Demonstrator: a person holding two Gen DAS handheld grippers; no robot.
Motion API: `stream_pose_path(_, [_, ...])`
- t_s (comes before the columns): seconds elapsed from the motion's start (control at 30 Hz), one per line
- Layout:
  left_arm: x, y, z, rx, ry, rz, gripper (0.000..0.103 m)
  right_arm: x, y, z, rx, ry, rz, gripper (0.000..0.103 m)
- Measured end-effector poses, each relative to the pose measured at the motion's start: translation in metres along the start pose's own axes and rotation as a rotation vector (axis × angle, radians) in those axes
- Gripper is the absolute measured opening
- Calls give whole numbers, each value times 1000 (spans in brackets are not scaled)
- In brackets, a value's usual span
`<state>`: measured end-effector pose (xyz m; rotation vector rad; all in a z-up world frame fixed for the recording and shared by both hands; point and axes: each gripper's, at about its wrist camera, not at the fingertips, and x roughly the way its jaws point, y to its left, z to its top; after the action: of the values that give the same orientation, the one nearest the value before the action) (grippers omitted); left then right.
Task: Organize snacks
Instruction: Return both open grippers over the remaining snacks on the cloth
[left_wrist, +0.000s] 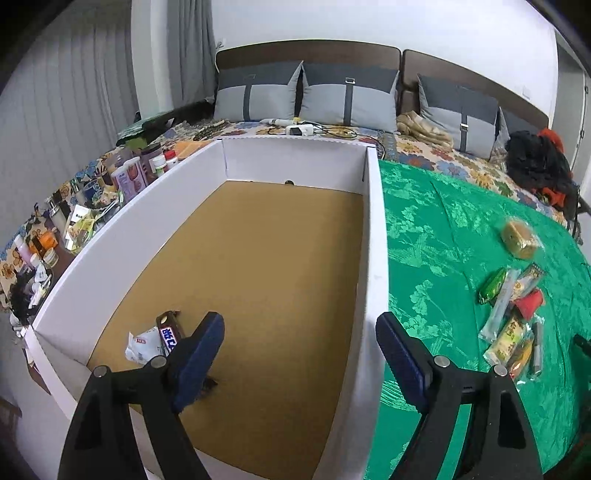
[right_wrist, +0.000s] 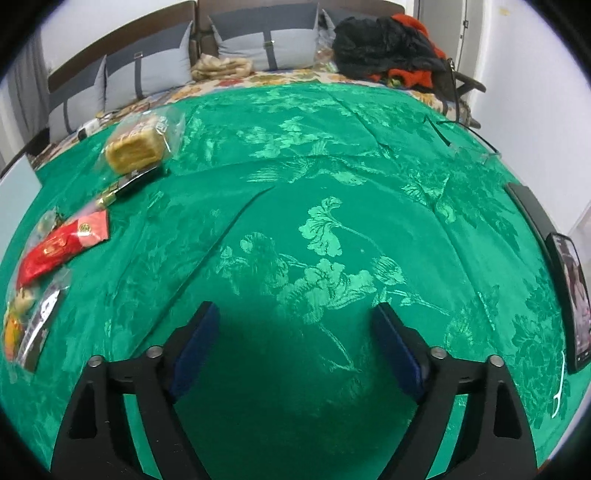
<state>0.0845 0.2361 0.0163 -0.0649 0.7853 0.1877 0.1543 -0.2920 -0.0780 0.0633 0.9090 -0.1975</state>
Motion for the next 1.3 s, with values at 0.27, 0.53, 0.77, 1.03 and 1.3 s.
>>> stream_pose_path(0.27, [-48, -27, 1, 22, -227, 112, 92, 6, 0, 2, 5, 5, 0, 93])
stream_pose_path(0.53, [-77, -112, -15, 36, -188, -259, 103, 5, 0, 2, 5, 5, 1, 93])
stream_pose_path(0.77, [5, -162, -71, 151, 85, -284, 103, 5, 0, 2, 5, 5, 1, 94])
stream_pose_path(1.03, [56, -169, -80, 189, 121, -192, 103, 7, 0, 2, 5, 5, 0, 94])
stream_pose_path(1.3, [71, -155, -77, 111, 121, -231, 103, 6, 1, 2, 5, 5, 0, 94])
